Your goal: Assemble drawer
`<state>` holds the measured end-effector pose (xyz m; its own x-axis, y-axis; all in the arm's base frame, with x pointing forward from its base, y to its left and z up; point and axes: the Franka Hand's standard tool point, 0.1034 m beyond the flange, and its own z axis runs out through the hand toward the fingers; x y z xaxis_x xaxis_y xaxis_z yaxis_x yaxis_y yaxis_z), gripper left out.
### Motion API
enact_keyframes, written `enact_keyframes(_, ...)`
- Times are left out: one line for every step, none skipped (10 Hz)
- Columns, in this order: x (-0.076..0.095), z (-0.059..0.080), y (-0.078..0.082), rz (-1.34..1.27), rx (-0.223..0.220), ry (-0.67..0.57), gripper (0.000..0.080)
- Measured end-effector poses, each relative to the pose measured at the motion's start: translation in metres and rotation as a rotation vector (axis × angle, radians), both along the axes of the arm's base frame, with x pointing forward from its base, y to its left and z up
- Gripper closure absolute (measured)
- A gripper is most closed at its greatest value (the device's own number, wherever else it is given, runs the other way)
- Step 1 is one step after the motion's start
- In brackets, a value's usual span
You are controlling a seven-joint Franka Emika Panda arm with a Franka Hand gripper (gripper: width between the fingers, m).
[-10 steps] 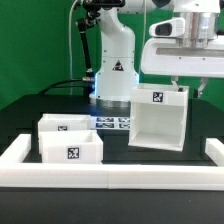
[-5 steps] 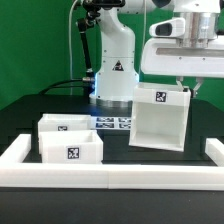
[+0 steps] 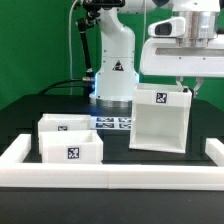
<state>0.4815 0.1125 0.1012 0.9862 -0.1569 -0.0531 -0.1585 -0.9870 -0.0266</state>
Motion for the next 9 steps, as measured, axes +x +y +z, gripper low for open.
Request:
enact_keyframes(0.015, -0.001, 0.001, 0.011, 0.006, -0.009, 0.0762)
enact_keyframes(0.027, -0.001, 0.000, 0.021, 0.010, -0.017, 0.0762)
enact_keyframes(0.038, -0.001, 0.000, 0.036, 0.013, -0.019, 0.0762)
enact_keyframes(0.050, -0.001, 0.001, 0.043, 0.017, -0.030, 0.0762)
enact_keyframes(0.060, -0.001, 0.002, 0.044, 0.021, -0.042, 0.0762)
enact_keyframes(0.070, -0.001, 0.003, 0.045, 0.025, -0.053, 0.0762)
enact_keyframes(0.078, -0.001, 0.002, 0.045, 0.027, -0.061, 0.0762)
enact_keyframes(0.086, 0.000, 0.002, 0.048, 0.029, -0.072, 0.0762)
enact_keyframes(0.090, 0.000, 0.002, 0.052, 0.030, -0.082, 0.0762)
